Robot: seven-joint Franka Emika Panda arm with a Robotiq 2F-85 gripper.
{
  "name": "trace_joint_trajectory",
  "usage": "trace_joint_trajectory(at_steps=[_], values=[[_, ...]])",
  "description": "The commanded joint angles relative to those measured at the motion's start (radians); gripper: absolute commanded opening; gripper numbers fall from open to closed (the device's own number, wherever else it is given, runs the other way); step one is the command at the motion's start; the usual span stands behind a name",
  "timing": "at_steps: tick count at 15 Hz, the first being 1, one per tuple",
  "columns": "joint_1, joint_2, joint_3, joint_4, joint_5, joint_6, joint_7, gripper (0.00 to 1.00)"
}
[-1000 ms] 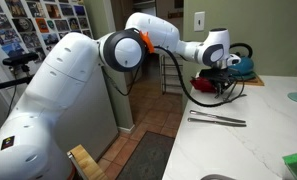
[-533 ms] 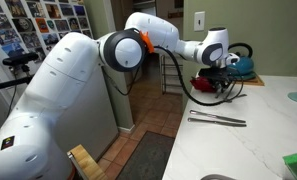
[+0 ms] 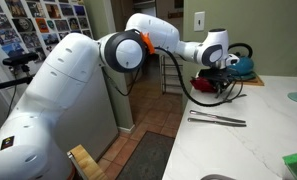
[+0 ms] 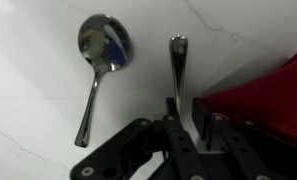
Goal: Move the folk next to the knife to the right
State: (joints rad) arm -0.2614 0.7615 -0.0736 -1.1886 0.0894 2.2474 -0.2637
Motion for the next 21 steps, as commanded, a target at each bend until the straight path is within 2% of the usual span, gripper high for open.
trace_joint_trajectory(at_steps=[1,3,4,5,7,12,17,21], values=[[-0.020,0.023,0.018,0.012,-0.004,0.024,-0.016,0.31],[-0.021,0.028,0.019,0.012,-0.004,0.026,-0.016,0.30],[-0.021,0.030,0.020,0.012,-0.004,0.027,-0.016,0.25],[-0.023,0.031,0.022,0.014,-0.001,0.024,-0.016,0.07],[-0.022,0.030,0.021,0.014,-0.003,0.018,-0.012,0.00],[-0.017,0.026,0.013,0.019,0.001,0.002,0.026,0.02],[0.007,-0.048,-0.030,-0.012,0.006,-0.091,0.243,0.02],[0.036,-0.155,-0.061,-0.079,-0.002,-0.182,0.430,0.02]])
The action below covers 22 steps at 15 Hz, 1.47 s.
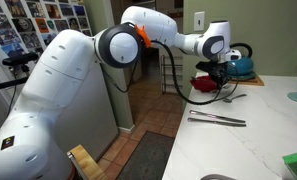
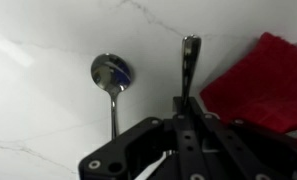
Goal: Move the folk next to the knife to the right
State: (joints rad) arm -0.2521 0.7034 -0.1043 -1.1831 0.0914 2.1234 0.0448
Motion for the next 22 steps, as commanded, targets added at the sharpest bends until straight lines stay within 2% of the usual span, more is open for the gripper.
trace_joint_trajectory(at_steps=[1,4,8,13,22], values=[[0.032,-0.123,-0.037,-0.101,-0.006,-0.067,0.161,0.02],[0.035,-0.224,-0.056,-0.199,-0.004,-0.089,0.271,0.02],[0.051,-0.369,-0.098,-0.388,-0.028,-0.070,0.421,0.02],[0.078,-0.494,-0.150,-0.583,-0.066,-0.057,0.580,0.02],[0.096,-0.523,-0.167,-0.764,-0.277,0.037,0.910,0.02]])
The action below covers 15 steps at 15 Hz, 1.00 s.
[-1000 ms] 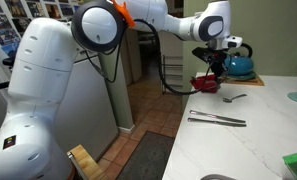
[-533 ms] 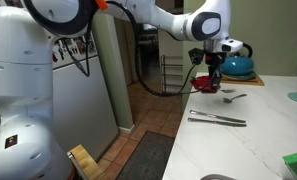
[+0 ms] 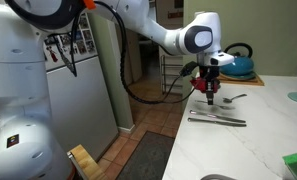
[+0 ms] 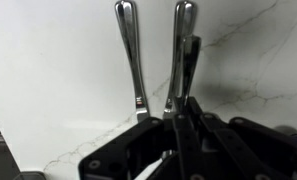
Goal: Move the folk next to the knife to the right
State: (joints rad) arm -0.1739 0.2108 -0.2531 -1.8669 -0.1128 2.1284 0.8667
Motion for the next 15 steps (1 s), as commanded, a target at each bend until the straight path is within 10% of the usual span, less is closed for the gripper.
trace_joint_trajectory(at_steps=[1,15], values=[[0.016,-0.040,-0.022,-0.109,-0.102,0.045,0.104,0.02],[-0.027,-0.129,-0.039,-0.286,-0.232,0.179,0.104,0.02]])
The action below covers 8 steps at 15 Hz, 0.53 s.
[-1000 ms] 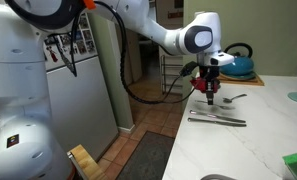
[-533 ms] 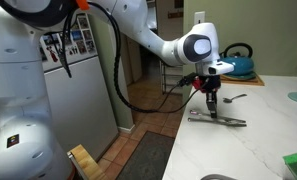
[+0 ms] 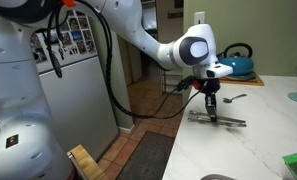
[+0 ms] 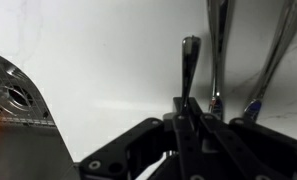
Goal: Move the folk next to the knife to the right
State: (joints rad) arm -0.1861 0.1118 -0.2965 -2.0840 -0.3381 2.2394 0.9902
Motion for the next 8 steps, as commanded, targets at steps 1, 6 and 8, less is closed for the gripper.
trace_joint_trajectory(at_steps=[1,6,8], values=[[-0.017,-0.027,0.003,-0.079,-0.007,0.092,-0.025,0.02],[-0.025,-0.026,-0.001,-0.131,0.002,0.190,-0.045,0.02],[-0.027,-0.026,-0.002,-0.147,0.000,0.218,-0.058,0.02]])
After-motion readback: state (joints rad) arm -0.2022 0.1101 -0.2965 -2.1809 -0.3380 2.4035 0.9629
